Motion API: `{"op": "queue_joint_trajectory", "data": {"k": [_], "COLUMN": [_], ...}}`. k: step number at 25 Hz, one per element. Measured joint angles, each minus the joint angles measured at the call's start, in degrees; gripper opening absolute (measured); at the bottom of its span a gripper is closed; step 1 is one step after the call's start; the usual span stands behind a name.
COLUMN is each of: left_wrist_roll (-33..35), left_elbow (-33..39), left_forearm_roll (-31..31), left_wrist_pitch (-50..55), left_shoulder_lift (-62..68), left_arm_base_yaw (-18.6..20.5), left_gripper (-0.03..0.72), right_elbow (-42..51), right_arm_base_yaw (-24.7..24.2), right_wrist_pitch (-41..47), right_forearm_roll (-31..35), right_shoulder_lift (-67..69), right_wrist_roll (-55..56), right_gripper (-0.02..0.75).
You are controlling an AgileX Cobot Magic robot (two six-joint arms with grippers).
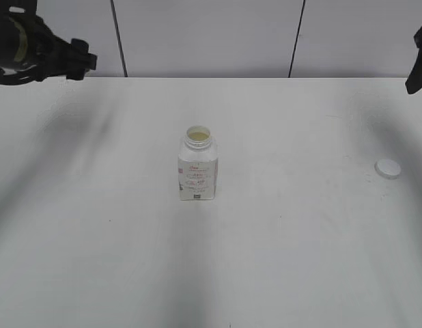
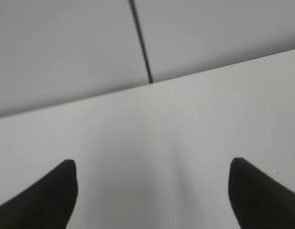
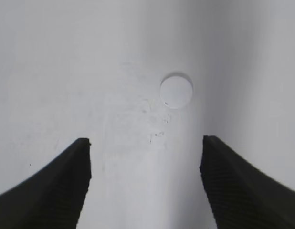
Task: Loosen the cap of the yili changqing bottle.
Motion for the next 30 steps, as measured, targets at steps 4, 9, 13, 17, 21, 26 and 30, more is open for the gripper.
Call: {"op": "queue_joint_trajectory", "data": {"k": [4, 9, 13, 17, 21, 26, 30], "left_wrist_roll": [11.67, 34.22, 46.98, 50.47, 50.87, 50.94, 50.94], "left_elbow": [1.04, -0.55, -3.70, -4.73, -4.78, -4.78, -4.78], "left_forearm_roll": [-15.82, -41.75, -57.54, -65.38, -66.71, -65.64, -63.60], "left_wrist_pitch": [8.56, 21.18, 27.39, 32.66, 42.25, 50.11, 55.21], "left_shoulder_lift": [0.00, -0.05, -1.79, -4.90, -5.46, -7.87, -12.40], "left_arm_base_yaw": [0.00, 0.00, 0.00, 0.00, 0.00, 0.00, 0.00], "left_gripper": [0.586, 0.586, 0.586, 0.586, 0.586, 0.585, 0.585], "right_elbow": [-0.06, -0.06, -0.06, -0.06, 0.40, 7.62, 18.90], "right_arm_base_yaw": [0.00, 0.00, 0.00, 0.00, 0.00, 0.00, 0.00], "right_wrist_pitch": [2.38, 4.44, 5.02, 5.15, 5.15, 5.15, 5.15], "right_forearm_roll": [0.00, 0.04, 0.04, -0.01, 0.04, 0.28, 0.28], "right_shoulder_lift": [-2.87, -5.85, -7.89, -9.60, -11.47, -16.90, -25.64], "right_wrist_roll": [-0.06, -0.06, -0.06, -0.06, -0.06, -0.06, -0.06], "right_gripper": [0.564, 0.564, 0.564, 0.564, 0.564, 0.564, 0.564]}}
